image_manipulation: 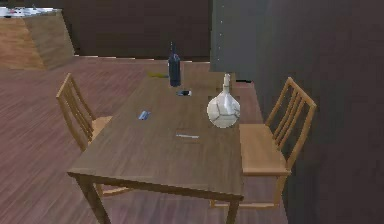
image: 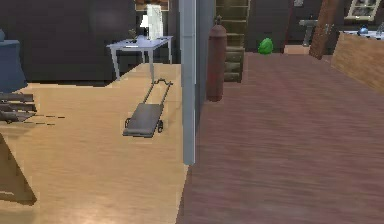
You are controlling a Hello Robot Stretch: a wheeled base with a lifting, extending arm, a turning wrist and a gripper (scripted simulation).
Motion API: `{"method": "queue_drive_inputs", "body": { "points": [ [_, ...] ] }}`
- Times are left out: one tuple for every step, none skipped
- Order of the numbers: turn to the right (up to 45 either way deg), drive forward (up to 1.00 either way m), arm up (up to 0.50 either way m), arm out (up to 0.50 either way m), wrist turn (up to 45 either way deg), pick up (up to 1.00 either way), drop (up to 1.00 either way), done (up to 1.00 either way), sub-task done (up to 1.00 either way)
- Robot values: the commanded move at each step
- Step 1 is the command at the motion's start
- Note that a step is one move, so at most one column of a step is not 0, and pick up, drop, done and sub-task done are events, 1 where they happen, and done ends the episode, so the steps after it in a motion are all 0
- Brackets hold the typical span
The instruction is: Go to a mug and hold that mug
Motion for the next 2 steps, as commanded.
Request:
{"method": "queue_drive_inputs", "body": {
  "points": [
    [0.0, 0.25, 0.0, 0.0, 0.0, 0.0, 0.0, 0.0, 0.0],
    [-45.0, 0.0, 0.0, 0.0, 0.0, 0.0, 0.0, 0.0, 0.0]
  ]
}}
